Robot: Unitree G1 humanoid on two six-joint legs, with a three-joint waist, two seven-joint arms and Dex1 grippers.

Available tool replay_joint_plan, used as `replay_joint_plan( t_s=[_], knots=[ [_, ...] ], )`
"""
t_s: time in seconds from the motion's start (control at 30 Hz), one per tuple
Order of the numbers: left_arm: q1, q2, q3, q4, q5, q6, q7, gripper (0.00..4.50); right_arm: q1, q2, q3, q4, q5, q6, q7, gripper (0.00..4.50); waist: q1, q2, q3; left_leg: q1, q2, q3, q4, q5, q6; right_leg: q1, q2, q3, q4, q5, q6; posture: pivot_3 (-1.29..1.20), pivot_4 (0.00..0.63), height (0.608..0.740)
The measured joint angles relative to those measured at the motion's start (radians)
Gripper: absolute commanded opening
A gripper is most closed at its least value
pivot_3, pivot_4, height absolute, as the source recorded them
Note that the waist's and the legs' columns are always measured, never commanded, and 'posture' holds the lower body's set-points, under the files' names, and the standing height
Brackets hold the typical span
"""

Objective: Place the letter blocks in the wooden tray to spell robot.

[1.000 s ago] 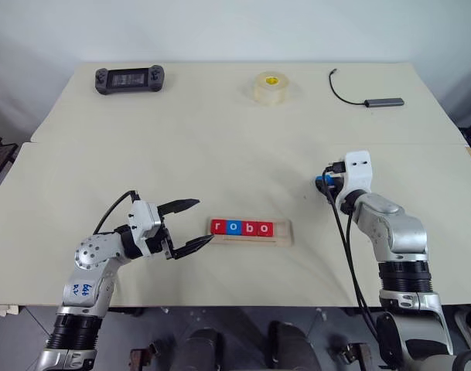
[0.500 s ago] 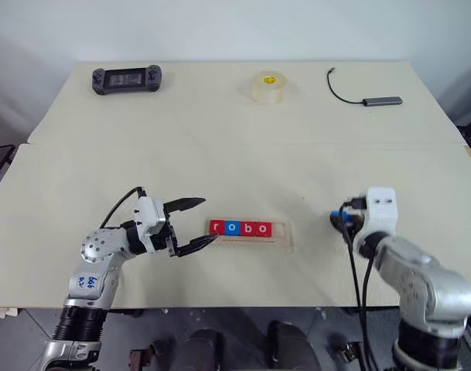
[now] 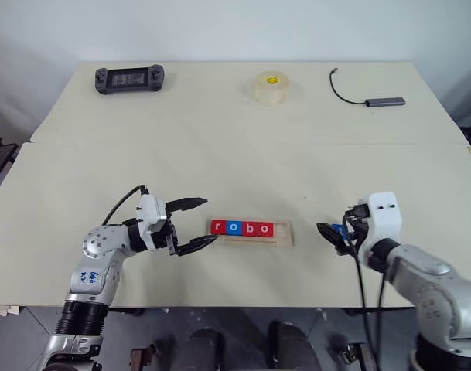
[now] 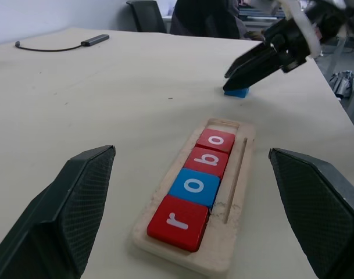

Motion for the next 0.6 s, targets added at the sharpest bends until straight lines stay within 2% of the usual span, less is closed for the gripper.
replay_joint_plan(
  t_s=[0.13,0.33,0.5,0.6],
  knots=[
    [0.019,0.006,0.005,-0.006,0.000,-0.017,-0.001,4.50,0.033,-0.260,0.068,0.190,-0.029,-0.324,0.278,3.84,-0.002,-0.001,0.000,0.001,0.000,0.002,0.000,0.000,0.001,0.001,0.000,0.000,-0.003,0.000,0.001,0.00,0.150,0.740],
    [0.031,0.022,0.013,-0.026,-0.009,-0.016,-0.020,4.50,-0.071,-0.424,0.221,0.557,-0.102,-0.841,0.697,3.84,-0.005,-0.002,0.001,0.002,0.002,0.004,0.001,0.000,0.001,0.003,0.000,0.000,-0.003,0.001,0.001,0.00,0.150,0.740],
    [0.028,0.035,0.012,-0.036,-0.014,-0.011,-0.052,4.50,-0.197,-0.456,0.346,0.841,-0.193,-1.092,0.899,3.84,-0.002,-0.002,0.001,0.001,0.002,0.001,0.001,0.000,0.001,0.004,-0.001,-0.003,-0.005,0.001,0.002,0.00,0.150,0.740],
    [0.028,0.036,0.009,-0.040,-0.014,-0.007,-0.064,4.50,-0.242,-0.454,0.390,0.941,-0.225,-1.178,0.954,3.84,-0.003,-0.002,0.001,0.001,0.002,0.000,0.001,0.000,0.000,0.004,-0.001,-0.003,-0.006,0.001,0.002,0.00,0.150,0.740]
  ],
)
